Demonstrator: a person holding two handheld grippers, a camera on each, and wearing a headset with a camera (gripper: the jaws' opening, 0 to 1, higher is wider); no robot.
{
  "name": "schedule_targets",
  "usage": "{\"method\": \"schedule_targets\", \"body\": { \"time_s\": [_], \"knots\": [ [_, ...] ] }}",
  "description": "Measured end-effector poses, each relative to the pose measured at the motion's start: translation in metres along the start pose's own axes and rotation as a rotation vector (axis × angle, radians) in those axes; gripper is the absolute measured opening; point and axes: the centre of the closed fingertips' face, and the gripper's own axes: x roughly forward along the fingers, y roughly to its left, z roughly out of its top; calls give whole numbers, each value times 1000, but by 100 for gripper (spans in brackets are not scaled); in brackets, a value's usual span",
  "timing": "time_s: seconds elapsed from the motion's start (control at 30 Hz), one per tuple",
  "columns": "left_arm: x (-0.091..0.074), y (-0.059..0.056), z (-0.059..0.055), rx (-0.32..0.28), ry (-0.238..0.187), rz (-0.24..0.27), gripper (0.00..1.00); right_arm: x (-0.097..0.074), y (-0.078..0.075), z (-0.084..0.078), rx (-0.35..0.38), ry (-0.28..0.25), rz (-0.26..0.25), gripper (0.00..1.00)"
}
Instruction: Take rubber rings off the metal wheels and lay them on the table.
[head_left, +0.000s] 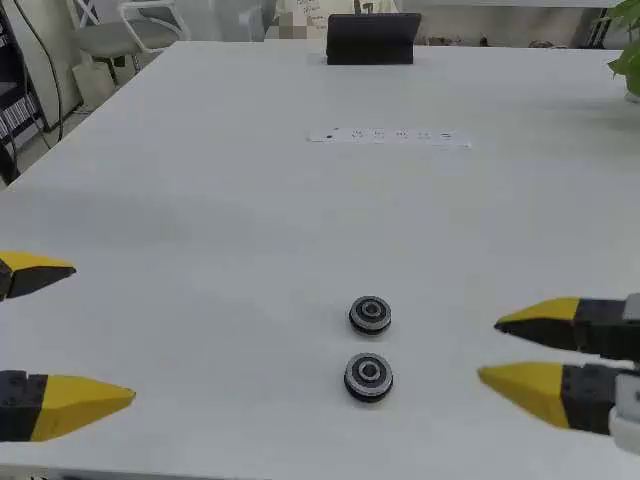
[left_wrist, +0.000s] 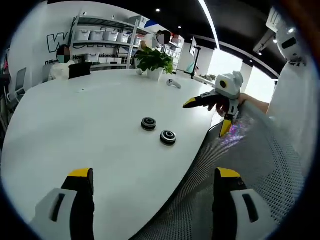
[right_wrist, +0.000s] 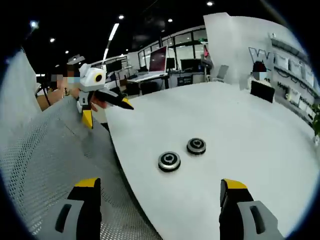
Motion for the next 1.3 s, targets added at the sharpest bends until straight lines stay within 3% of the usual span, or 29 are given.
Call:
{"method": "schedule_targets", "body": {
  "time_s": [0.83, 1.3],
  "knots": [
    [1, -5, -6, 13, 35, -19, 94, -3, -3, 3, -9, -14, -17, 94],
    [-4, -1, 0, 29, -2, 12, 90, -6, -7, 8, 20, -54, -42, 92]
  ]
}}
